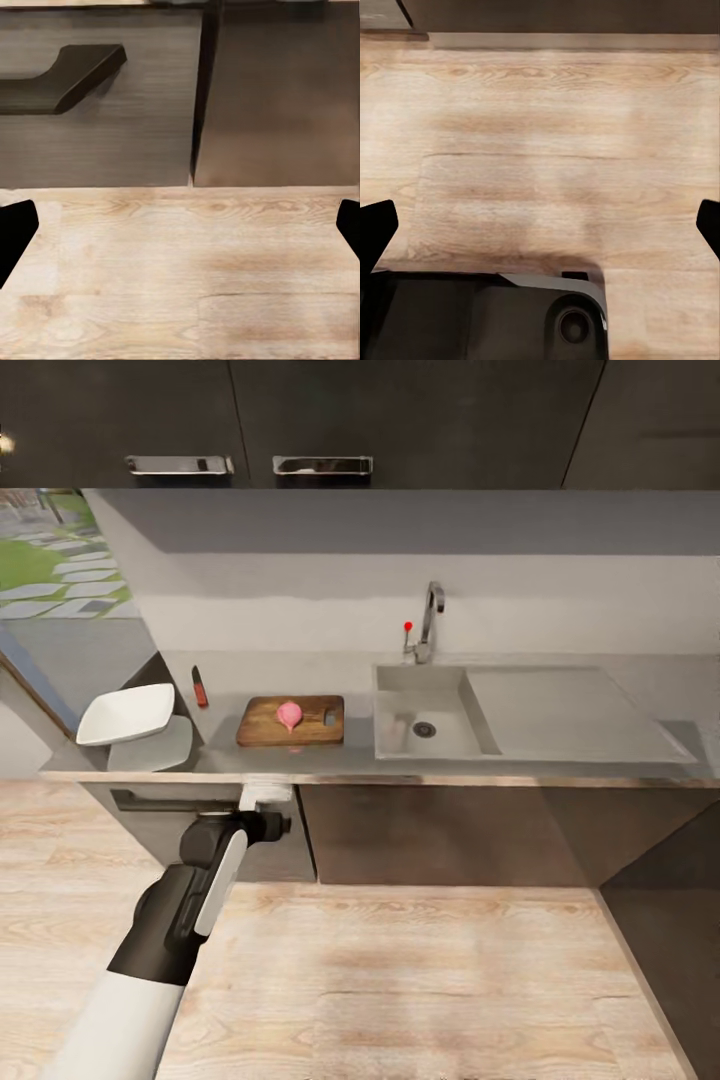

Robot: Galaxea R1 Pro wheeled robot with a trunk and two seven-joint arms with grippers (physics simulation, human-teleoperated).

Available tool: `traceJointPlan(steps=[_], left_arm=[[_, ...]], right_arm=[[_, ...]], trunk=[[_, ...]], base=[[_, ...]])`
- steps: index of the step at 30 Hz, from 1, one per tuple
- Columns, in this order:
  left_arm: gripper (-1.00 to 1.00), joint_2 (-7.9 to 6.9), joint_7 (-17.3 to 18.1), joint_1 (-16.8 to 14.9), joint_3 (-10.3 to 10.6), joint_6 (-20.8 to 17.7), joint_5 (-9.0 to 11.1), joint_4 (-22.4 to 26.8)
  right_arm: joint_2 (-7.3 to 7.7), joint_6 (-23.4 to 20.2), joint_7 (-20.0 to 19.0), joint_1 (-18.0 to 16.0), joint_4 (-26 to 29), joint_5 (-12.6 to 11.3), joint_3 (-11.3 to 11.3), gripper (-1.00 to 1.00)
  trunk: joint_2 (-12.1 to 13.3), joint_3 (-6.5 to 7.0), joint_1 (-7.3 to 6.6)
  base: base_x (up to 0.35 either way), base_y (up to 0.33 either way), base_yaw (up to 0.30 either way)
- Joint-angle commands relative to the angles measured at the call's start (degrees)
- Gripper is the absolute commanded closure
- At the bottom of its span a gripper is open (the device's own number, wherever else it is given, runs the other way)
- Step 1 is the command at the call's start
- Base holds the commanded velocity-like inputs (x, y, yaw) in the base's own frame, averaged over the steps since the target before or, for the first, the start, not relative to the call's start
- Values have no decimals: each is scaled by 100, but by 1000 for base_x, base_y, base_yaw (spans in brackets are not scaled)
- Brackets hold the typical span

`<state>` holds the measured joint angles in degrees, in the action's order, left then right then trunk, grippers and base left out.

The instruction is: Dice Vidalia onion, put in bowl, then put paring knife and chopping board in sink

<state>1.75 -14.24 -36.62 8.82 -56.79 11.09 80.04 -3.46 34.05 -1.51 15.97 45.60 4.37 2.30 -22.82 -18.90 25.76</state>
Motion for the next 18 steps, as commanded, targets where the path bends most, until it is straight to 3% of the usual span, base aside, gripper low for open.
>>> traceJointPlan(steps=[1, 5, 9, 15, 18], left_arm=[[-100, -1, -53, 79, 5, -18, 59, 38], [-100, -36, -43, 555, 6, -2, 60, 376], [-100, -151, -31, 1072, 6, 309, 63, 620], [-100, -486, 123, 2125, 6, 1593, 74, 720], [-100, -689, 519, 3064, 6, 2717, 66, 764]], right_arm=[[-6, 5, -16, 3, 7, 45, 25, -100], [-6, 5, -16, 3, -8, 46, 29, -100], [-1, 5, -16, 3, -27, 46, 32, -100], [2, 5, -16, 3, -30, 42, 33, -100], [7, 5, -16, 3, -26, 38, 33, -100]], trunk=[[-10, -9, 3], [-10, -9, 3], [-10, -9, 3], [-10, -9, 3], [-10, -9, 3]], base=[[-38, 0, 0], [-17, 0, 0], [-3, 0, 0], [0, 0, 0], [0, 0, 0]])
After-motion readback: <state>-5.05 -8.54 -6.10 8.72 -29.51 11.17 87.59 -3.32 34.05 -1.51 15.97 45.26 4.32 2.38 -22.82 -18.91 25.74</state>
